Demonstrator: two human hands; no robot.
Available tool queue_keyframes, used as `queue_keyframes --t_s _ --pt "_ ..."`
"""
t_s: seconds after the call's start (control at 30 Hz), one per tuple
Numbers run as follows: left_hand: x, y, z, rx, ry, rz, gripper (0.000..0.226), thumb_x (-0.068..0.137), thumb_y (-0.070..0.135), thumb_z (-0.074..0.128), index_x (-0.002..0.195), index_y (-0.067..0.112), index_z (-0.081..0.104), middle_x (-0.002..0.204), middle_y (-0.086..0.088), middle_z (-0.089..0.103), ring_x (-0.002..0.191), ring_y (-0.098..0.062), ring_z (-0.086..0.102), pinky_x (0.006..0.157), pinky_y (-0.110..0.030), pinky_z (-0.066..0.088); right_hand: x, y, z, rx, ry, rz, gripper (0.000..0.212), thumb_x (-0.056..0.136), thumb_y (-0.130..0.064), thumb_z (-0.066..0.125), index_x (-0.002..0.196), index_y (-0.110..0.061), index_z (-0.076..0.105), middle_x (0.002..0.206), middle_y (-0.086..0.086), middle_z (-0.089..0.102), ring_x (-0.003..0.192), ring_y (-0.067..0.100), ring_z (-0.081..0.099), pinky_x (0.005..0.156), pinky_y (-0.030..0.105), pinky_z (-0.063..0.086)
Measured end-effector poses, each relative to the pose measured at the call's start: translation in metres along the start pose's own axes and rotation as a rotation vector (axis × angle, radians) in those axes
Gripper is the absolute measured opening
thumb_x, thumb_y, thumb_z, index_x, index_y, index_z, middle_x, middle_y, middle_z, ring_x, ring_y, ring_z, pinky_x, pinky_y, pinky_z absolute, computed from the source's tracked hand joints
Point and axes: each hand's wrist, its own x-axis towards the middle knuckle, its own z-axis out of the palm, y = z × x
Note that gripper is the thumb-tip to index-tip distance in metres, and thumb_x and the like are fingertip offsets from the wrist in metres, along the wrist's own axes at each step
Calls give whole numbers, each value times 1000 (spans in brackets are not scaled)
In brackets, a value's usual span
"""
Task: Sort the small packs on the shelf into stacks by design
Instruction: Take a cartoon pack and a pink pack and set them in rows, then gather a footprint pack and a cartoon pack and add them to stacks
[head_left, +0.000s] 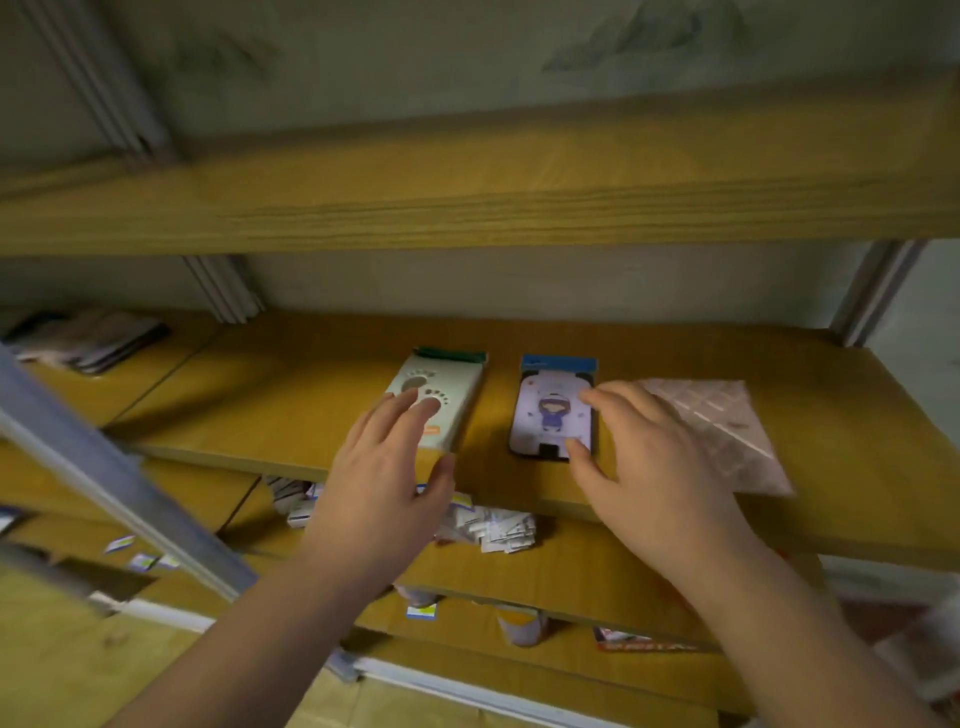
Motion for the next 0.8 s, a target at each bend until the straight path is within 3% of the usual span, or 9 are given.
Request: queue_keyframes --t_s 0.17,0.4,0.57,0.67,0.8 --pt "-20 -52 -25 37 33 -110 62 95 38 58 151 19 40 159 1 38 150 -19 25 119 -36 26 7 -51 28 52 -72 -59 53 94 -43 53 143 -23 45 144 -6 48 131 11 44 103 27 42" --pt "-42 -142 -72 36 98 -166 65 96 42 55 154 21 35 161 4 33 151 -15 19 119 -31 20 20 -149 66 30 -118 -120 52 95 -42 53 143 -25 43 146 -7 45 132 12 42 105 30 40" --pt "-85 -231 -124 45 160 -220 64 95 42 55 152 17 40 156 0 41 148 -18 30 117 -30 24 27 -249 99 9 -139 -184 55 93 -44 55 144 -27 42 147 -10 42 134 11 39 108 28 34" --pt "-112 -290 -155 60 172 -252 65 95 43 54 154 23 35 157 7 39 149 -12 25 116 -23 17 32 -313 127 24 -158 -223 57 93 -45 55 146 -31 38 149 -14 38 136 8 36 107 25 31" --pt "-138 -366 -196 64 226 -333 67 91 46 49 152 22 38 157 5 41 150 -13 26 120 -38 28 37 -395 169 80 -190 -289 57 93 -44 55 146 -31 38 148 -17 38 135 6 35 103 22 29"
